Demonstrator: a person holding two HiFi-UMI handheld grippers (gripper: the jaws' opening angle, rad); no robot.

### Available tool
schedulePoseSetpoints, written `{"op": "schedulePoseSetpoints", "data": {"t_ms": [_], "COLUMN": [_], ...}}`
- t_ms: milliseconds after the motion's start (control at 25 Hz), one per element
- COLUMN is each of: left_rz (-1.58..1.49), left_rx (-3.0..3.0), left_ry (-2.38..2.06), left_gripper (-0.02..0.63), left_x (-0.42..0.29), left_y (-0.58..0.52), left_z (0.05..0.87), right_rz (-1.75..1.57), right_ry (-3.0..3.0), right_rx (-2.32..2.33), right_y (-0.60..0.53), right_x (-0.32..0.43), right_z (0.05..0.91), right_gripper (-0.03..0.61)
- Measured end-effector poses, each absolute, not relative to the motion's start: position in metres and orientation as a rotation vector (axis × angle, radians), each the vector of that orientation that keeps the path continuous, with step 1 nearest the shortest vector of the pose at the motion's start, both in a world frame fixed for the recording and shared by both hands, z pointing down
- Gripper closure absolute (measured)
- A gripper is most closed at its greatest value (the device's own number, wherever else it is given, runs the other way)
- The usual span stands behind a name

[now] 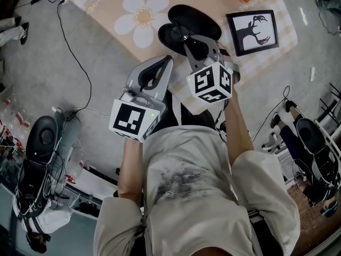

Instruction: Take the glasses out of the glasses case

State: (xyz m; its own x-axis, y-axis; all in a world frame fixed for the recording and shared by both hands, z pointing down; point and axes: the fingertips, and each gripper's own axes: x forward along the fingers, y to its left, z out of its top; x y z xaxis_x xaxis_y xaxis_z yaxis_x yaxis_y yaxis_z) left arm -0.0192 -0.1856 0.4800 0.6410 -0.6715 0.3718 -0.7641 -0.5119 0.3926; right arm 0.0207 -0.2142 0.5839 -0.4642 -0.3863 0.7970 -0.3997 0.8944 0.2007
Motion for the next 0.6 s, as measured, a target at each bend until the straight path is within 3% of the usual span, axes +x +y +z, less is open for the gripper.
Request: {"op": "schedulePoseSetpoints", "data": {"t_ms": [520, 600], "left_rz": [0.205, 0.199], "left_rx": [2.348, 2.355], "left_ry": [-1.124, -1.125], "left_gripper": [0.609, 0.609], "left_x": [-0.022, -0.023], "left_y": [-0.192, -0.194], "left_z": [0.469, 0.464], "right_rz": [0.217, 0.203], "right_ry": [-2.366, -2.387], "right_rx": [0.786, 0.822], "right_y": [-0.233, -0.236], "right_x": [0.025, 0.027], "right_z": [0.528, 0.515], "right_gripper": [0.516, 0.548]}}
